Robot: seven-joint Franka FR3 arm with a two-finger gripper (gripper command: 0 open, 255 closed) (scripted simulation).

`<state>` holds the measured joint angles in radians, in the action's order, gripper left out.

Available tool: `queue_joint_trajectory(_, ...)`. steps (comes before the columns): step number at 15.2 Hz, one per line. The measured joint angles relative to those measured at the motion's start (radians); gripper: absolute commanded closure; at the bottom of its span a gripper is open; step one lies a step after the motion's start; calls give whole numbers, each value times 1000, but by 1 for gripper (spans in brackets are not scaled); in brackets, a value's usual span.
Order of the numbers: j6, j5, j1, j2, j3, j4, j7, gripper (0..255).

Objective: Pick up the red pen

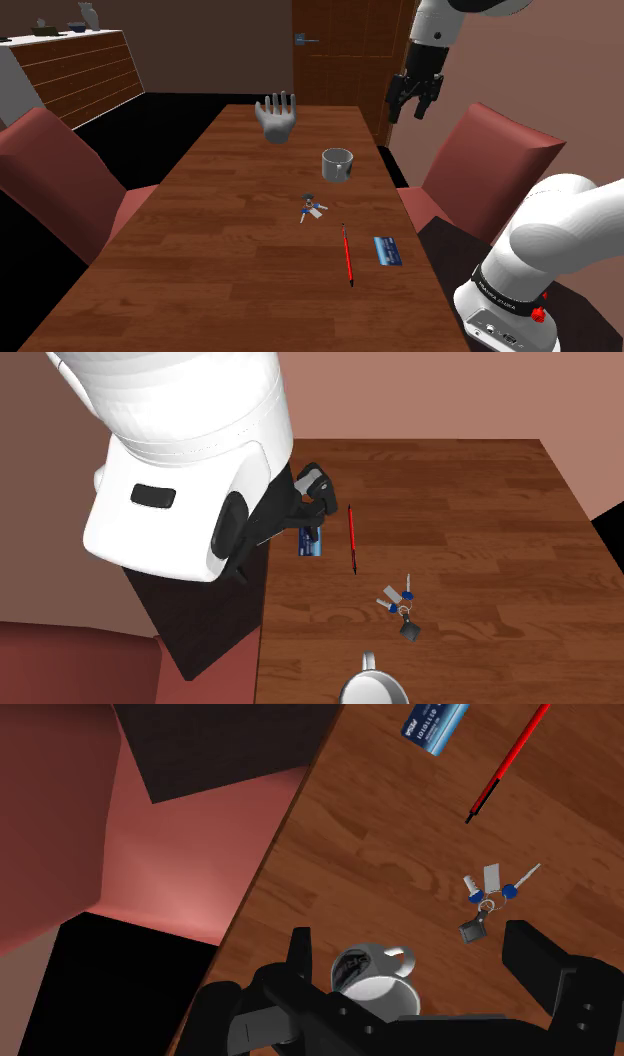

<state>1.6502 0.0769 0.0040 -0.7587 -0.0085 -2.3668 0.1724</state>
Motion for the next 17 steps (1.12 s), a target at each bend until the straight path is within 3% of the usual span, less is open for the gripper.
queue_joint_trajectory(3,26,10,-3,-14,27,-40,43,0)
queue_joint_trajectory(9,165,73,-6,-13,171,-175,268,0)
queue_joint_trajectory(17,397,154,-16,126,395,-272,591,0)
